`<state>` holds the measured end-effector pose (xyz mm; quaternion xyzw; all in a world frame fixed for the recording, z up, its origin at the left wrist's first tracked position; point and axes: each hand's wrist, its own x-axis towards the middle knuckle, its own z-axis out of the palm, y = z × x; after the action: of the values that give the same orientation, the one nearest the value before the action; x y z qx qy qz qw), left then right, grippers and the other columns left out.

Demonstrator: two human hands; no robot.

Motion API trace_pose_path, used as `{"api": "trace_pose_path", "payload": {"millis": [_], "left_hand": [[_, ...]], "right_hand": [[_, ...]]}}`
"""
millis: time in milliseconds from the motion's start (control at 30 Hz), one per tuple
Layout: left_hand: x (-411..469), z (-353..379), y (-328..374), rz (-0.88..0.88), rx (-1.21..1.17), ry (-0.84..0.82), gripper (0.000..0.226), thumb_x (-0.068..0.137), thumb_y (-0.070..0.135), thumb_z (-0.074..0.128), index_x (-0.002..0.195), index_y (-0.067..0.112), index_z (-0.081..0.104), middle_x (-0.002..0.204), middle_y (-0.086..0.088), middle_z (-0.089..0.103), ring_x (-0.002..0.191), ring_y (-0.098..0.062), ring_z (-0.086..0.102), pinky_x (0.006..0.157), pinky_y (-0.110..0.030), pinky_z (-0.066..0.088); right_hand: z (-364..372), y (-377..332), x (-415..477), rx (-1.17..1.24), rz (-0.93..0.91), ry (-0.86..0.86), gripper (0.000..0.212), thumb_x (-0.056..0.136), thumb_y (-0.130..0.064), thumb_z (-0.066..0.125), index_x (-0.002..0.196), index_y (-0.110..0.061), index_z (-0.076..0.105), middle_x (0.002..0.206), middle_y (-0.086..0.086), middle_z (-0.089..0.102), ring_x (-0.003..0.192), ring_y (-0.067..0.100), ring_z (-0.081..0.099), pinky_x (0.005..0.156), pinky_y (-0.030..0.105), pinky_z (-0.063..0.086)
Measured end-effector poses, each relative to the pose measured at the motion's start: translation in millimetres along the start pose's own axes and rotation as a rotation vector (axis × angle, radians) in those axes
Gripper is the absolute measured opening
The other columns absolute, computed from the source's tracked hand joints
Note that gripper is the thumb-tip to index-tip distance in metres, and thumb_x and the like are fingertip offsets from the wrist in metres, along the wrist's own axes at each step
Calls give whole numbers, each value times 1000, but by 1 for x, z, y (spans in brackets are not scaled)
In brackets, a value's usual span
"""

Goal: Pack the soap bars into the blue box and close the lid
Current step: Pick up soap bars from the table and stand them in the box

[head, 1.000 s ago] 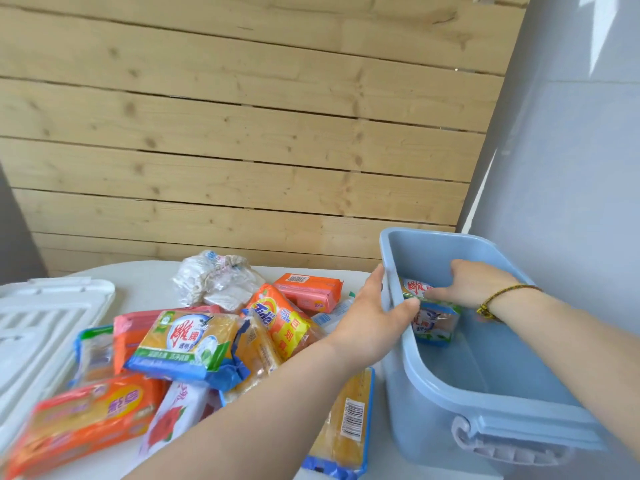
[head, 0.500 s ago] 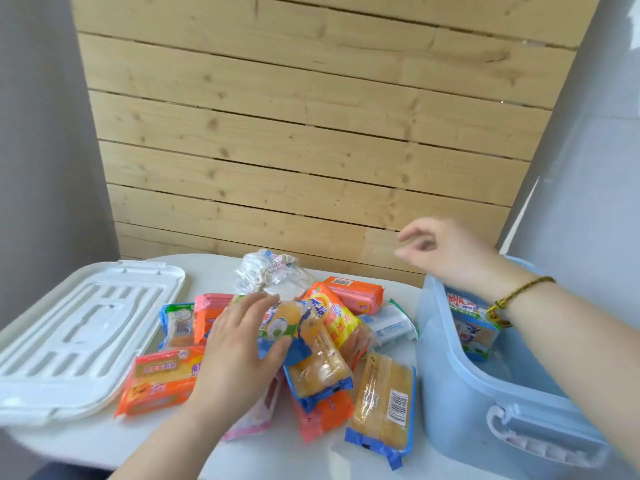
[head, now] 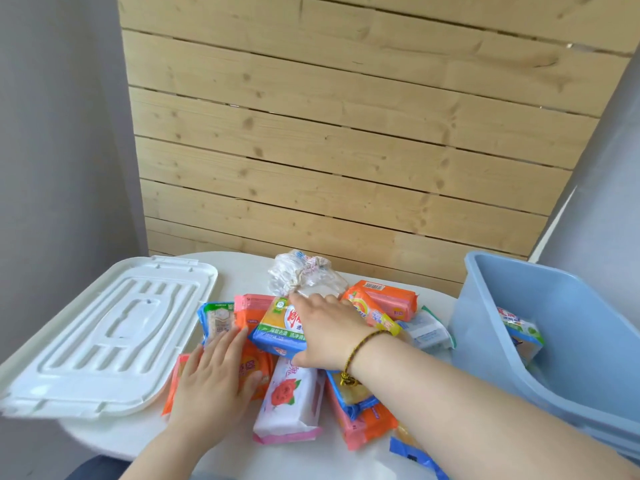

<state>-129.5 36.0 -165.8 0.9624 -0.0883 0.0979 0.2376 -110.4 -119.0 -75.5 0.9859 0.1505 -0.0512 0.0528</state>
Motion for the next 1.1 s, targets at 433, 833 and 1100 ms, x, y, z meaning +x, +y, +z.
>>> {"api": "trace_pose_path", "payload": {"millis": [433, 833, 1100], "left_hand": [[4, 1, -5, -39, -33, -20, 73, 81, 54, 35, 141, 18, 14, 150, -2, 26, 141, -17, 18, 113, -31, 12], [21, -10, 60, 76, -262, 83, 42, 79, 13, 62, 120, 10, 53, 132, -12, 51, 129, -30, 39, 107, -41, 25], [40, 0, 173, 367, -502, -61, 37, 87, 25, 49, 124, 21, 47, 135, 5, 45, 122, -11, 39, 102, -22, 25]], "right_hand": [[-11, 20, 0, 260, 23, 78, 80, 70, -25, 69, 138, -17, 27, 131, 12, 48, 118, 31, 44, 97, 35, 42], [-101, 164, -108, 793, 306, 302, 64, 66, -3, 64, 118, -27, 36, 112, 2, 53, 82, 17, 54, 66, 20, 43], [-61, 230, -171, 751, 593, 82, 72, 47, -11, 52, 118, -19, 39, 101, 4, 57, 82, 21, 53, 66, 28, 42]]}}
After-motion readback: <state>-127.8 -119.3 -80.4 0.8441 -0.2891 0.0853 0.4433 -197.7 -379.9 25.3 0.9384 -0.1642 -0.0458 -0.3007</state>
